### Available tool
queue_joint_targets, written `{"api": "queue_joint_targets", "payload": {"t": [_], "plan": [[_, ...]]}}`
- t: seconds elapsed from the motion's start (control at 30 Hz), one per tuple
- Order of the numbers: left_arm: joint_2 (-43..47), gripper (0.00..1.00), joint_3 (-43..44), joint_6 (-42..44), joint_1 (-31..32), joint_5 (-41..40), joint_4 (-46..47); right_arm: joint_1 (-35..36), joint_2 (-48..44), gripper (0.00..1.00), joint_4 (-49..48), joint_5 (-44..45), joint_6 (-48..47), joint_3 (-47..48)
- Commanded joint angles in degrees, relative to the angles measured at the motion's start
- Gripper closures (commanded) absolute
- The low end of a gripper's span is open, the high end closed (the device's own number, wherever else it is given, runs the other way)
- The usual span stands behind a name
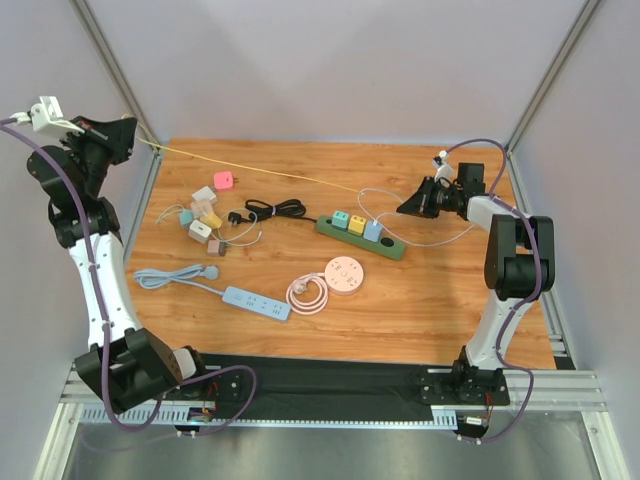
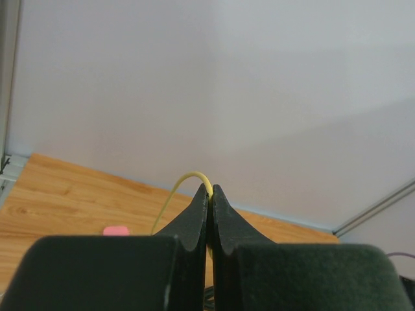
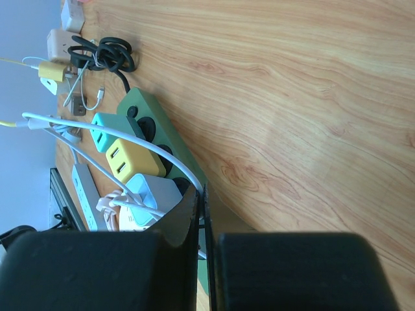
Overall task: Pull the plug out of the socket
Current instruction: Place the plug at the corner of the board.
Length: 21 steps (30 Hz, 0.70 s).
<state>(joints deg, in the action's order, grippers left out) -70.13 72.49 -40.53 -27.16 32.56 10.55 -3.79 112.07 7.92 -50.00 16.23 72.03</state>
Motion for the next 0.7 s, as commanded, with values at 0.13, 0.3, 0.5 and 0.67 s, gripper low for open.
{"api": "queue_joint_targets", "payload": {"t": [0.13, 0.3, 0.5, 0.67], "plan": [[-0.36, 1.0, 0.99, -4.37, -2.28, 0.14, 4.22, -1.04, -0.63, 1.0, 0.78, 2.54, -1.38, -0.22], [-2.03, 1.0, -0.86, -10.96, -3.16, 2.86, 9.75, -1.04, -0.54, 1.0, 0.69, 2.27, -1.38, -0.14], [-3.61, 1.0, 0.81, -9.04, -3.6, 2.6, 6.51, -1.04, -0.63, 1.0, 0.51, 2.19, -1.2, -0.22], [-6.85, 1.0, 2.13, -3.34, -3.52, 1.64, 1.59, -1.04, -0.54, 1.0, 0.43, 1.57, -0.93, -0.14]]}}
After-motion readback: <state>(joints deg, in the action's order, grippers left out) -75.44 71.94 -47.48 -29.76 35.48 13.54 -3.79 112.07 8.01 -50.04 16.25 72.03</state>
